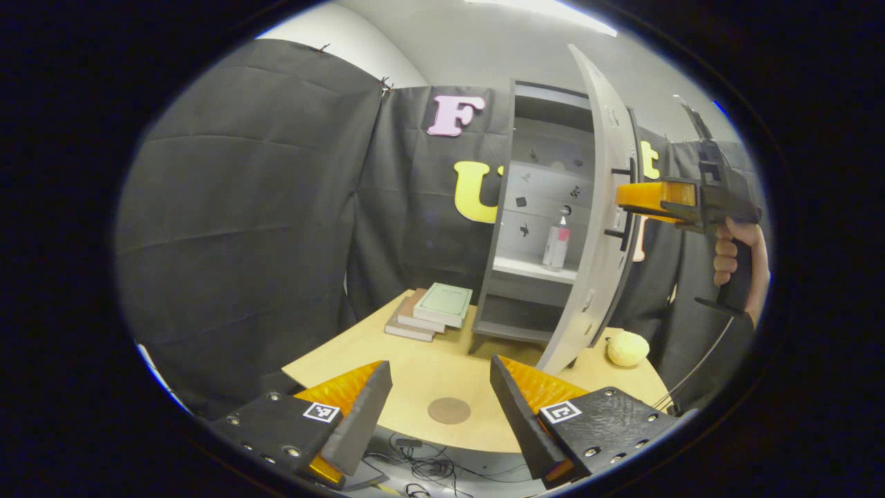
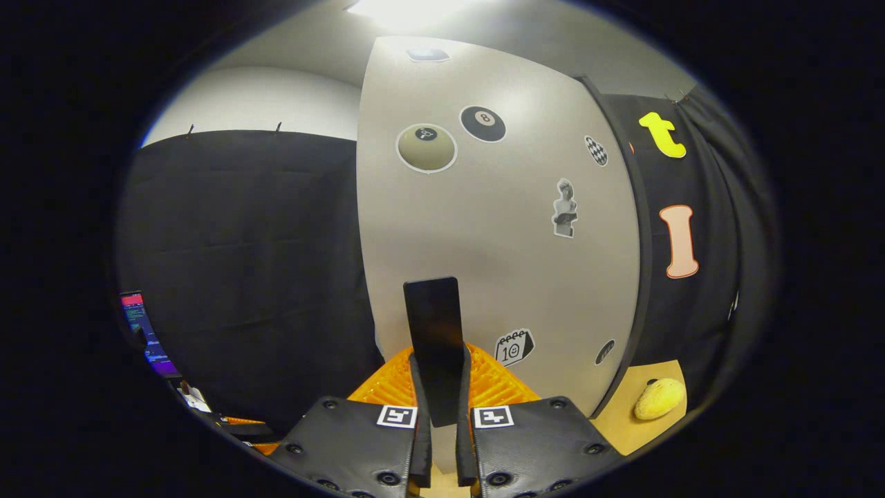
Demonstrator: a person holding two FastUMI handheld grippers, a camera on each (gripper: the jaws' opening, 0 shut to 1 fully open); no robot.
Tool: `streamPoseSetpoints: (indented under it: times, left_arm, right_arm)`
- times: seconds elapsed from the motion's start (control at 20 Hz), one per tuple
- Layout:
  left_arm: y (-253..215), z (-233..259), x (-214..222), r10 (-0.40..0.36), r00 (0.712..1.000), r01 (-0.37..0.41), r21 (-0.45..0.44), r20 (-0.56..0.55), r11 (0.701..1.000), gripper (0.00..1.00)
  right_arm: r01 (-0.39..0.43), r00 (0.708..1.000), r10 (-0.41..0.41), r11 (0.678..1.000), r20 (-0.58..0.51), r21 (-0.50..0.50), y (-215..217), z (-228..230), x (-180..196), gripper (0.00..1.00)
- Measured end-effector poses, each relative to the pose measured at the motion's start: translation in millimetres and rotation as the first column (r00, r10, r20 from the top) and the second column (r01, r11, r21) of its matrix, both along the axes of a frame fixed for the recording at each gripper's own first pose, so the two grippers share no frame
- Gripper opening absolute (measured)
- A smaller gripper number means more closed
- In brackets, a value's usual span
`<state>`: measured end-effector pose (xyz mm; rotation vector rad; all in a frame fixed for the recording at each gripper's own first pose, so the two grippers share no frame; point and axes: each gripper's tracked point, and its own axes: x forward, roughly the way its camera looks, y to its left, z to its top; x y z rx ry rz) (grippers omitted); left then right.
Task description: Open the cabinet door with the right hand, grasp the bottle in the cabinet with the left hand and place it on the coaster, then close the cabinet door with the right hand.
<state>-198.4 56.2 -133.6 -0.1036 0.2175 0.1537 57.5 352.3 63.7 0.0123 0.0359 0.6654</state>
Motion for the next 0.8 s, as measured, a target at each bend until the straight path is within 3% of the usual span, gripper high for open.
streamPoseSetpoints:
  times: [0.05,0.1,0.35,0.5,0.55,0.8]
  left_arm:
    - [-6.2,0.3,-1.0,-0.004,1.000,0.004,0.002,0.000,1.000,0.92]
    - [-14.4,1.6,-3.1,-0.008,1.000,0.008,0.002,0.003,1.000,0.87]
    - [-46.3,-7.0,-7.7,-0.047,0.999,0.047,-0.006,-0.016,0.999,0.87]
    - [-58.7,-3.8,-0.4,-0.081,0.996,0.081,0.013,-0.021,0.997,0.92]
    - [-62.5,-2.7,3.6,-0.091,0.996,0.091,0.019,-0.021,0.996,0.89]
    - [-83.3,7.5,31.3,-0.146,0.989,0.146,0.030,-0.007,0.989,0.87]
  right_arm:
    - [-0.004,1.000,0.004,1.000,-0.002,0.006,-1.2,0.0,-0.3,0.16]
    - [-0.007,1.000,0.007,1.000,-0.002,0.013,-1.5,0.3,-0.6,0.16]
    - [0.031,0.999,-0.032,0.999,0.021,0.026,-8.1,3.7,-0.9,0.16]
    - [0.054,0.999,-0.054,0.998,0.005,0.043,-11.0,2.4,-1.2,0.12]
    - [0.063,0.998,-0.062,0.997,-0.003,0.047,-11.6,1.8,-1.4,0.16]
    - [0.124,0.992,-0.124,0.991,-0.003,0.052,-25.2,2.4,-0.7,0.15]
